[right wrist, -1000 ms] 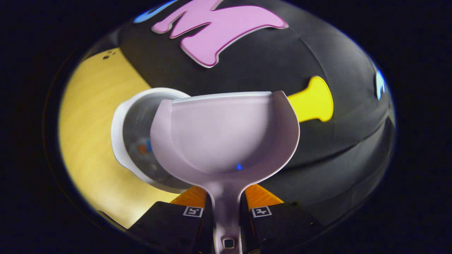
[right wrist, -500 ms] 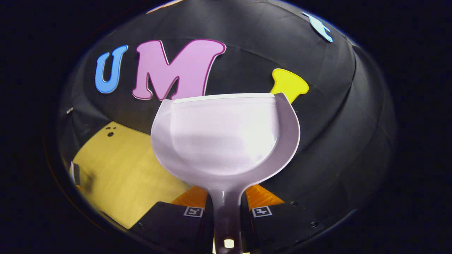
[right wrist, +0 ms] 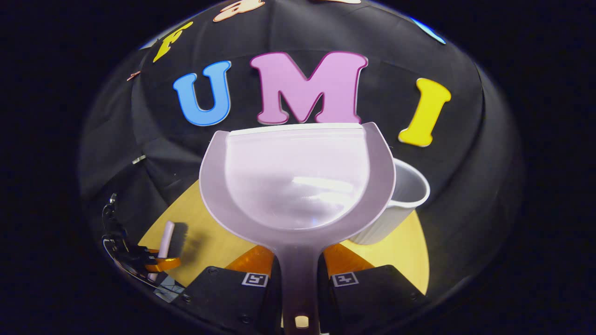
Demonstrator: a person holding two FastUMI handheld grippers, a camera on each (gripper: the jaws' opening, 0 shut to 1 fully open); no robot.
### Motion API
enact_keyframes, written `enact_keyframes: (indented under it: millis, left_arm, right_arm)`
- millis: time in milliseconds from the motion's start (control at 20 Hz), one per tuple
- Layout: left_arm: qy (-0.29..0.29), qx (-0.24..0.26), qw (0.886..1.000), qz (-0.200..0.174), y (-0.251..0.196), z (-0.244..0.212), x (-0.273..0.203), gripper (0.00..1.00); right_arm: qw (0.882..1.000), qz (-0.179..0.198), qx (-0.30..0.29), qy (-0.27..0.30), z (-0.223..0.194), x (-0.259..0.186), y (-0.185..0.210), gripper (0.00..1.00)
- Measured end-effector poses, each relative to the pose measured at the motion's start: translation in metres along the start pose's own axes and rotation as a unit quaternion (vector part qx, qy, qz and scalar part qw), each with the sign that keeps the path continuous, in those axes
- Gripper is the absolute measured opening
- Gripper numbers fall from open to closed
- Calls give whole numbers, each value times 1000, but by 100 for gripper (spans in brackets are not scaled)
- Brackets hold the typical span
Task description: Pick up the small broom and dustpan from the desktop, sweep the trash into the dustpan with the broom, and then empty the trash into the garbage bin.
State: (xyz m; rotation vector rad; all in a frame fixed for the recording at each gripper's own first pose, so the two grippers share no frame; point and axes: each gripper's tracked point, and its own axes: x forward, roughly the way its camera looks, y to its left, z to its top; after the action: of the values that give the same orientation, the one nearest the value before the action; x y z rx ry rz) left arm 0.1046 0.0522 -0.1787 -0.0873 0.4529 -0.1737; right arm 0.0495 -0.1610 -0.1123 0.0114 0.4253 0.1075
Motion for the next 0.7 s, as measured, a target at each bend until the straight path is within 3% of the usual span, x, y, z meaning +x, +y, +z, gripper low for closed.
enact_keyframes:
  millis: [50, 100, 250, 400, 500, 550, 700]
  left_arm:
    - [6, -3, 1000, 1, 0, -3, 0, 32]
    - [9, -3, 1000, 1, 0, -4, 0, 31]
    - [23, 1, 1000, 18, 7, -9, 3, 34]
    - [41, -7, 999, 31, 14, -14, 17, 34]
    - [61, -17, 997, 39, 16, -21, 31, 34]
    - [73, -16, 996, 46, 18, -23, 38, 34]
    - [112, -2, 992, 58, 15, -33, 63, 34]
  right_arm:
    - [1000, 9, 4, 15, -5, 4, -6, 35]
    - [999, 16, 6, 29, -17, 6, -3, 31]
    - [996, 24, 32, 76, -50, 11, -19, 35]
    - [990, 16, 45, 130, -97, 18, -29, 31]
    - [984, 13, 60, 166, -123, 19, -33, 35]
    - [981, 13, 67, 179, -134, 20, -31, 31]
    - [975, 7, 66, 211, -166, 31, -36, 35]
